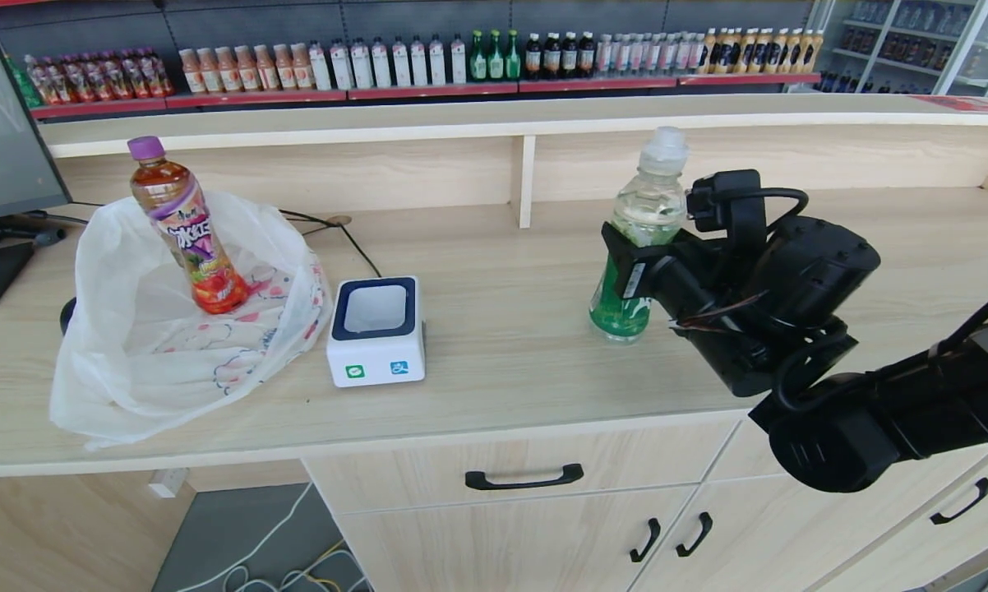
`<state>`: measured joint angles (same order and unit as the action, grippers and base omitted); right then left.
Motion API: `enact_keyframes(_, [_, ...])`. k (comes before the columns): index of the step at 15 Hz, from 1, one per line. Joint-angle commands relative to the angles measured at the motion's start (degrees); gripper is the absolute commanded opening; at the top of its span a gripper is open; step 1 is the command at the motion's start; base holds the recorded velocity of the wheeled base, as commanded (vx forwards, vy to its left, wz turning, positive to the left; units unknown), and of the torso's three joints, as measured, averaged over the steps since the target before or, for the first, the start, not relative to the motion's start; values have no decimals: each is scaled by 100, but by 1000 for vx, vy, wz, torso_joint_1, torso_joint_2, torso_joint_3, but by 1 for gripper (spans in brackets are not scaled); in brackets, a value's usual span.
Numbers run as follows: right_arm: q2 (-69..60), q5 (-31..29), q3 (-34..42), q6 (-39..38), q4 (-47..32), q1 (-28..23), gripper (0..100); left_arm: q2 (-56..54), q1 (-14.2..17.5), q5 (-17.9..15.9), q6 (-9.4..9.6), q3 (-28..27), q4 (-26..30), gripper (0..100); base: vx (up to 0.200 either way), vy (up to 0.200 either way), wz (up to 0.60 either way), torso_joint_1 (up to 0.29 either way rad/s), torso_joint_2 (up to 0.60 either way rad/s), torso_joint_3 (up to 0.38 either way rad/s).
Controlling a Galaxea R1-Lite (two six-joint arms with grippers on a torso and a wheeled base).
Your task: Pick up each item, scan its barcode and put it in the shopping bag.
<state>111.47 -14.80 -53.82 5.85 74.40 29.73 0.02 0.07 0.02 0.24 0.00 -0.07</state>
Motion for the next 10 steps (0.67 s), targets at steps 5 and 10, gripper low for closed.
enact_keyframes(5, [-433,65,267,4,22,59,0,-2,1,6,2,0,-1,100,0,0,0,0,0,0])
enact_keyframes(10, [-1119,91,873,30,22,331,0,-2,1,-2,2,0,-1,100,0,0,0,0,0,0])
